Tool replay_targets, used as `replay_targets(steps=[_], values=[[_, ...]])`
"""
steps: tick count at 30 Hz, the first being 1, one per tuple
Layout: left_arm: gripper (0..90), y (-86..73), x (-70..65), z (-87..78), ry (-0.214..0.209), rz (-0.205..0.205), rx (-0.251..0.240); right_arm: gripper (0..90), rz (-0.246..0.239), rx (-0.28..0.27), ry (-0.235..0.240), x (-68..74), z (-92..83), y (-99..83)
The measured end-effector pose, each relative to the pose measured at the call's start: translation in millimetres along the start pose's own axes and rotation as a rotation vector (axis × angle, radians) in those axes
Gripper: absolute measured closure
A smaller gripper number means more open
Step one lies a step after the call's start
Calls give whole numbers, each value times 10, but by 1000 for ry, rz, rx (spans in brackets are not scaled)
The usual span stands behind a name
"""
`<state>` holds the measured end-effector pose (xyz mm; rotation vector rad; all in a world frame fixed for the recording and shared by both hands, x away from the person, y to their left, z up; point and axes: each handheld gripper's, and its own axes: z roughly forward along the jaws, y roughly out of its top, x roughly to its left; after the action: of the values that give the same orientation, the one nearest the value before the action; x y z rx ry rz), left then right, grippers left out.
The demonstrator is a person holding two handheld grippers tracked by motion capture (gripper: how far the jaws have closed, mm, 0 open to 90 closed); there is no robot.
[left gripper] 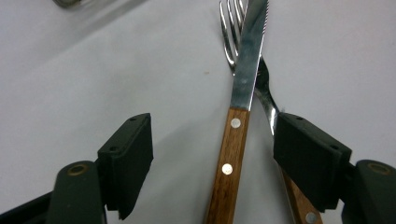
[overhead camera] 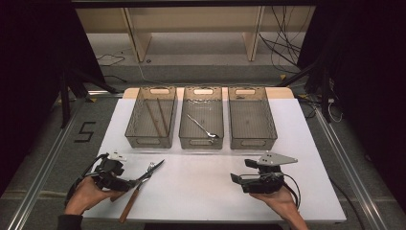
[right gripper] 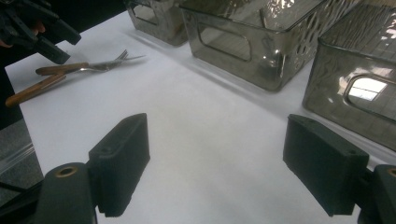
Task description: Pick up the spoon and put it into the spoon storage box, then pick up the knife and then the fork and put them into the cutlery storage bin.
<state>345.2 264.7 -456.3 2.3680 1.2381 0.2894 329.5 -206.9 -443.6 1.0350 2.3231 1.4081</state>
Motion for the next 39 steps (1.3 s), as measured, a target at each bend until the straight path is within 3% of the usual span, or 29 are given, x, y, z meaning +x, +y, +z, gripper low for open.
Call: replay_targets(steps=[22, 39], values=[[344, -31, -28, 69, -5, 65, 98, 232, 11, 11, 6, 21, -39, -89], [528, -92, -52, 107, -7, 125, 142, 240, 4, 14, 6, 54, -33, -78]])
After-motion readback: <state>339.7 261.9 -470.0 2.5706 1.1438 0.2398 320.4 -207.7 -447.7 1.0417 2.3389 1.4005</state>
